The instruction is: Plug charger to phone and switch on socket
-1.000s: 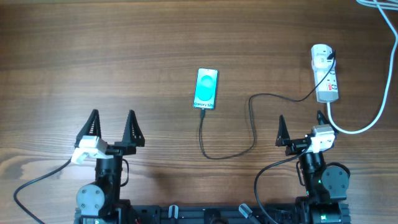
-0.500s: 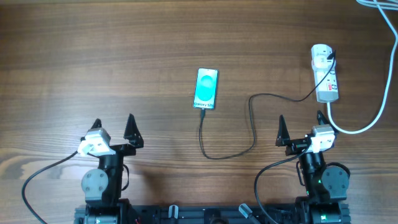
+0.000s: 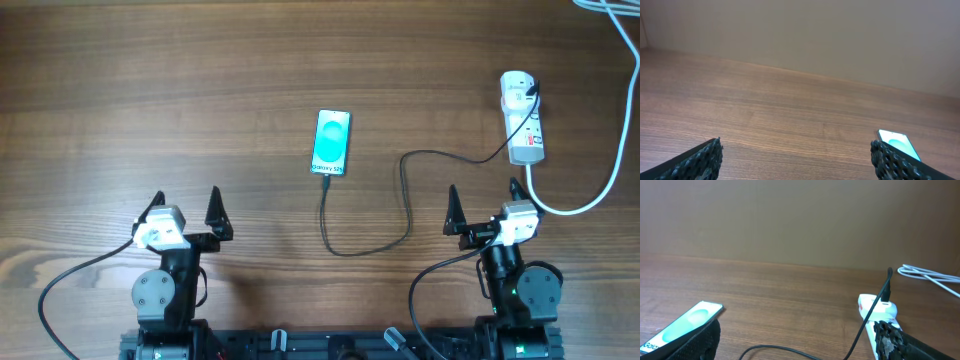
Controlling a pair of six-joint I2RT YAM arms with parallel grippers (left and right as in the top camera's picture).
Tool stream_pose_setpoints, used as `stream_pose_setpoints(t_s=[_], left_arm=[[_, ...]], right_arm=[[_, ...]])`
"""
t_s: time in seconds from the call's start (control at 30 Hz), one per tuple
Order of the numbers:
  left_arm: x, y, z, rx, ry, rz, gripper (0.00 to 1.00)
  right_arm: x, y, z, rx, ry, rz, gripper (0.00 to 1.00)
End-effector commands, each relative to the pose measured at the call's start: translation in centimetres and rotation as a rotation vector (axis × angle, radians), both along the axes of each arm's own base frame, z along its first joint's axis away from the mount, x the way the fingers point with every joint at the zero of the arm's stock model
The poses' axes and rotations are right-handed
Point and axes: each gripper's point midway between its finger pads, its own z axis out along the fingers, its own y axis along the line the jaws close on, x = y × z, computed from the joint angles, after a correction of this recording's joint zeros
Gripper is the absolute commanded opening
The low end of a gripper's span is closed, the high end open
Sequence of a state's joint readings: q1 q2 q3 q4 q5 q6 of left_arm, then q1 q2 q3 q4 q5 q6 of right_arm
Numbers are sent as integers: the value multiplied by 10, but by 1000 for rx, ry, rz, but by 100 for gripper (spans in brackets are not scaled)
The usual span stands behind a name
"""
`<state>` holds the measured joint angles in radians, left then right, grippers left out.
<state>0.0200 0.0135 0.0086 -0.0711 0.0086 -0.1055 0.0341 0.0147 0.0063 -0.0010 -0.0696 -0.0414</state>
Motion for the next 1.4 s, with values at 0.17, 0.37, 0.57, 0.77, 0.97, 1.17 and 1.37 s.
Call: stream_pose_setpoints(t_s=[0.17,0.37,0.57,0.77,0.97,1.17,1.37], left_arm=[[0,-3,-1,74,1,-26,100],[0,-3,-1,74,1,-27,100],[0,-3,-1,97,1,-28,100],[0,-3,-1,96,1,-29,100],[0,-3,-1,96,1,-28,100],[0,-3,-1,96,1,-27,100],[0,-3,-1,97,1,-23,100]], right_arm=[[0,-1,1,18,-5,-5,100],[0,-1,1,17,-5,-6,100],[0,-1,1,17,-5,-6,100],[0,-1,1,17,-5,-6,100],[0,-1,1,18,-5,-6,100],[0,-1,1,18,-5,-5,100],[0,-1,1,17,-5,-5,100]])
